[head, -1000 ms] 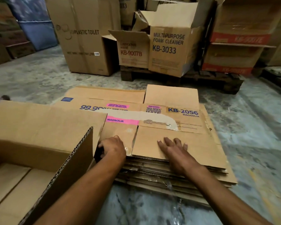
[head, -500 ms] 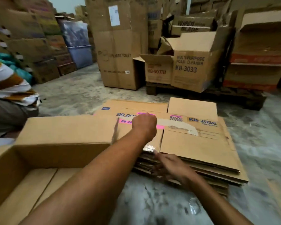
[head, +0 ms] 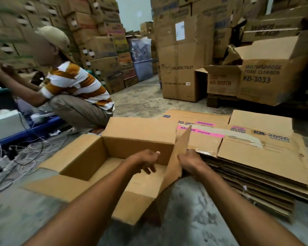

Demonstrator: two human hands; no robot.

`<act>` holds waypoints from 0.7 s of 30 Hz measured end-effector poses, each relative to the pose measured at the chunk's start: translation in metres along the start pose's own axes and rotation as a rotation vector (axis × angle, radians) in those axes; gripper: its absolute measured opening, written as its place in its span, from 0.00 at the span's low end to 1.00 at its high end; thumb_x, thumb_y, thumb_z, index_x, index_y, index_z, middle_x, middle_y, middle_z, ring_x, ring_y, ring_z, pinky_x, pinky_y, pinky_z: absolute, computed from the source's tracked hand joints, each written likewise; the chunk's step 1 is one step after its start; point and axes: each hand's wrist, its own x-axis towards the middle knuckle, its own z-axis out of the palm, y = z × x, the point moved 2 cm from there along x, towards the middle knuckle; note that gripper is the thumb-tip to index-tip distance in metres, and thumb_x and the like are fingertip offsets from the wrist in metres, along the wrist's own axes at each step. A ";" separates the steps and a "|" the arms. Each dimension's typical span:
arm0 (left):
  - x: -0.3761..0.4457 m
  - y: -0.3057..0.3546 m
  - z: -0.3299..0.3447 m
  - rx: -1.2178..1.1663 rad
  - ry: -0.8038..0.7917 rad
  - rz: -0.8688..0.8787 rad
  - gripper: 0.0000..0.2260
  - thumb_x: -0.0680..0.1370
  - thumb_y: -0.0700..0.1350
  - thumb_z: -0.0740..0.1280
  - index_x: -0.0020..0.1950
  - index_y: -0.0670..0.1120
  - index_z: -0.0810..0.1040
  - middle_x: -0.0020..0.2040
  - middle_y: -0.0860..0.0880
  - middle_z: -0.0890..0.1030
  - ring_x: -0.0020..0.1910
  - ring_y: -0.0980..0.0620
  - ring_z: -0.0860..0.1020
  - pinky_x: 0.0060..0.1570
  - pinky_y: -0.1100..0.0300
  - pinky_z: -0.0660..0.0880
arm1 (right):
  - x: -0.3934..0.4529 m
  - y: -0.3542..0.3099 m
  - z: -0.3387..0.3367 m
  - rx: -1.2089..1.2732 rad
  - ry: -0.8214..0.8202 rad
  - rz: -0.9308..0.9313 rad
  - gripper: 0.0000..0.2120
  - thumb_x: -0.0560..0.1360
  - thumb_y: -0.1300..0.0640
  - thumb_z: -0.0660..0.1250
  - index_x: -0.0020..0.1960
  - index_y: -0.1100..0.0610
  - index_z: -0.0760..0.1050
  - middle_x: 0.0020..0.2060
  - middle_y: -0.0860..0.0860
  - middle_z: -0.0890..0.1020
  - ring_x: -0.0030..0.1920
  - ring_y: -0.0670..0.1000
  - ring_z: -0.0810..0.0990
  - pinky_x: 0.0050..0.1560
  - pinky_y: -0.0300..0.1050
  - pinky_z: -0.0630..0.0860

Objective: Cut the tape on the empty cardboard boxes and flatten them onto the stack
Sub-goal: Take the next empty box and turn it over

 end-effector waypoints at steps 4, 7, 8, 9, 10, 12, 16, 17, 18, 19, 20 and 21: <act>-0.037 -0.016 0.048 0.175 -0.255 -0.019 0.26 0.81 0.60 0.46 0.70 0.47 0.70 0.67 0.44 0.75 0.67 0.43 0.71 0.69 0.43 0.63 | -0.029 0.035 -0.041 -0.101 0.019 0.098 0.15 0.76 0.59 0.57 0.57 0.66 0.74 0.51 0.62 0.80 0.45 0.60 0.80 0.34 0.45 0.77; -0.060 -0.022 0.083 0.398 -0.291 -0.026 0.27 0.80 0.61 0.48 0.71 0.48 0.70 0.70 0.45 0.72 0.70 0.44 0.67 0.71 0.45 0.58 | -0.062 0.065 -0.084 -0.097 0.086 0.164 0.14 0.76 0.60 0.58 0.59 0.65 0.72 0.52 0.62 0.79 0.47 0.61 0.81 0.41 0.52 0.82; -0.067 -0.023 0.092 0.452 -0.293 -0.022 0.27 0.80 0.62 0.48 0.70 0.48 0.70 0.70 0.46 0.72 0.70 0.45 0.67 0.70 0.46 0.57 | -0.079 0.077 -0.102 -0.096 0.112 0.200 0.14 0.76 0.61 0.58 0.60 0.64 0.72 0.53 0.62 0.79 0.46 0.61 0.80 0.39 0.51 0.81; -0.073 -0.023 0.099 0.496 -0.302 -0.015 0.27 0.80 0.62 0.49 0.70 0.49 0.71 0.71 0.46 0.71 0.70 0.45 0.67 0.70 0.46 0.58 | -0.092 0.088 -0.120 -0.099 0.141 0.229 0.14 0.77 0.62 0.58 0.60 0.64 0.71 0.53 0.62 0.79 0.45 0.60 0.80 0.34 0.49 0.78; -0.079 -0.019 0.108 0.537 -0.318 0.003 0.27 0.79 0.63 0.50 0.70 0.49 0.70 0.72 0.47 0.69 0.70 0.45 0.66 0.70 0.47 0.58 | -0.108 0.100 -0.140 -0.105 0.166 0.250 0.13 0.77 0.62 0.58 0.60 0.63 0.71 0.53 0.62 0.79 0.42 0.59 0.78 0.32 0.47 0.76; -0.087 -0.009 0.125 0.628 -0.363 0.055 0.27 0.79 0.63 0.50 0.71 0.49 0.70 0.72 0.47 0.68 0.71 0.45 0.65 0.70 0.46 0.58 | -0.139 0.122 -0.181 -0.094 0.209 0.282 0.09 0.77 0.64 0.58 0.55 0.64 0.72 0.49 0.62 0.78 0.40 0.60 0.77 0.34 0.48 0.75; -0.089 0.013 0.164 0.681 -0.522 0.130 0.27 0.79 0.63 0.51 0.70 0.49 0.71 0.70 0.46 0.71 0.69 0.44 0.68 0.69 0.47 0.62 | -0.200 0.164 -0.252 -0.184 0.346 0.420 0.07 0.77 0.65 0.60 0.41 0.67 0.69 0.34 0.60 0.71 0.30 0.56 0.70 0.29 0.43 0.65; -0.087 0.019 0.176 0.684 -0.569 0.150 0.27 0.79 0.63 0.51 0.70 0.48 0.71 0.70 0.46 0.71 0.68 0.44 0.69 0.69 0.47 0.63 | -0.212 0.172 -0.267 -0.210 0.407 0.447 0.07 0.76 0.64 0.61 0.45 0.70 0.71 0.35 0.61 0.72 0.31 0.56 0.70 0.29 0.42 0.64; -0.087 0.025 0.188 0.690 -0.604 0.179 0.27 0.79 0.63 0.51 0.69 0.47 0.71 0.70 0.45 0.72 0.68 0.44 0.70 0.68 0.47 0.64 | -0.222 0.179 -0.278 -0.243 0.470 0.473 0.10 0.76 0.63 0.62 0.50 0.72 0.71 0.38 0.62 0.73 0.34 0.58 0.72 0.29 0.42 0.64; -0.088 0.029 0.198 0.695 -0.626 0.213 0.27 0.79 0.62 0.51 0.69 0.46 0.72 0.69 0.45 0.73 0.67 0.45 0.71 0.69 0.47 0.64 | -0.229 0.185 -0.287 -0.288 0.511 0.487 0.13 0.76 0.62 0.63 0.54 0.71 0.71 0.42 0.63 0.74 0.38 0.59 0.74 0.29 0.43 0.65; -0.088 0.035 0.208 0.709 -0.637 0.262 0.27 0.80 0.62 0.51 0.68 0.46 0.73 0.68 0.45 0.74 0.66 0.45 0.72 0.68 0.47 0.65 | -0.237 0.189 -0.294 -0.342 0.548 0.509 0.14 0.76 0.60 0.63 0.55 0.71 0.71 0.45 0.63 0.74 0.41 0.60 0.74 0.31 0.44 0.67; -0.087 0.040 0.214 0.730 -0.629 0.315 0.27 0.80 0.61 0.51 0.68 0.45 0.73 0.67 0.45 0.75 0.65 0.46 0.73 0.68 0.48 0.66 | -0.244 0.191 -0.298 -0.390 0.584 0.531 0.13 0.76 0.60 0.63 0.53 0.70 0.71 0.46 0.63 0.74 0.43 0.61 0.74 0.34 0.46 0.70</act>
